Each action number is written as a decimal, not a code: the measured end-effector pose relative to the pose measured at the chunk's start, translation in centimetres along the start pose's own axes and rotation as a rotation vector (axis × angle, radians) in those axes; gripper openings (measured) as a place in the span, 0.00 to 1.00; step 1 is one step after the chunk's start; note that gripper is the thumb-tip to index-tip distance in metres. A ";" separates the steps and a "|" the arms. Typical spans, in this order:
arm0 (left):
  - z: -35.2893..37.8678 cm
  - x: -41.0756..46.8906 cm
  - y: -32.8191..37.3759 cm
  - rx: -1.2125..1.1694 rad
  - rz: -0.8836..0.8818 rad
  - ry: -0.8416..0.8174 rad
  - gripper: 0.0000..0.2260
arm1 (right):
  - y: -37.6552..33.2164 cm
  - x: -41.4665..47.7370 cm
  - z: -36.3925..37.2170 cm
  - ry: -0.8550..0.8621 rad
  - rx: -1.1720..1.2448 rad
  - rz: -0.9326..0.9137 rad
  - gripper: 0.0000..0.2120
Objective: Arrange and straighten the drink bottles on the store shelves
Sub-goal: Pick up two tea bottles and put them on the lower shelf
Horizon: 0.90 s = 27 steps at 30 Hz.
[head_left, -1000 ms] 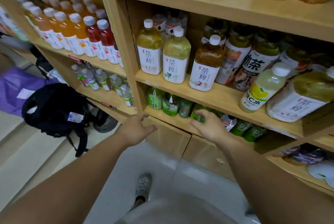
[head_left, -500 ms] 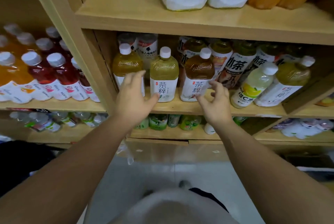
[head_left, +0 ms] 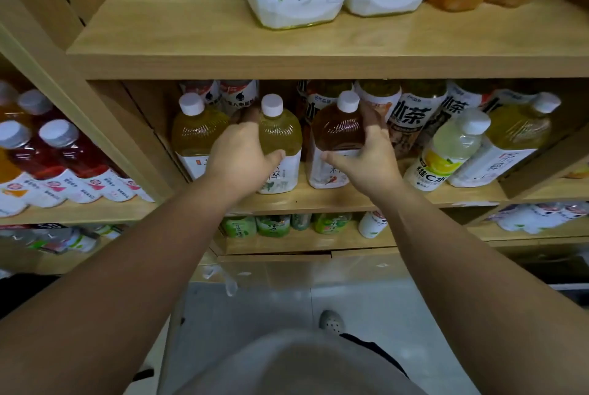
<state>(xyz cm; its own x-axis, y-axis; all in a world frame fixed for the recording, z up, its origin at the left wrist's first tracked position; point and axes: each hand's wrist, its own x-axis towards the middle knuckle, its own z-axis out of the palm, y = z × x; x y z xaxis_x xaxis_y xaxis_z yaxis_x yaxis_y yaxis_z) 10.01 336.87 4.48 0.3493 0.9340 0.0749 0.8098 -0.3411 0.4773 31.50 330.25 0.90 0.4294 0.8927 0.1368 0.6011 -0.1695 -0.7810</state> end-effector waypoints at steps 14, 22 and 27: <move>0.4 -1.6 -0.1 -0.042 -0.056 -0.038 0.39 | 0.4 -2.0 -1.0 -0.032 0.026 -0.077 0.41; 1.5 -2.6 -1.1 -0.208 -0.047 0.015 0.35 | 1.7 -7.4 -2.6 0.175 0.120 0.024 0.41; 3.2 -3.8 0.4 -0.320 -0.011 0.067 0.38 | 3.1 -11.4 -5.9 0.208 0.168 0.122 0.40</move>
<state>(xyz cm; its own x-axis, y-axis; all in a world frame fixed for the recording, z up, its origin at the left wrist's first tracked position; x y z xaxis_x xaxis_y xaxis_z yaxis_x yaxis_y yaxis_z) 10.52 332.80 1.64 0.3014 0.9459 0.1204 0.6207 -0.2905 0.7283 32.42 317.10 0.55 0.6311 0.7622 0.1443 0.4237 -0.1828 -0.8872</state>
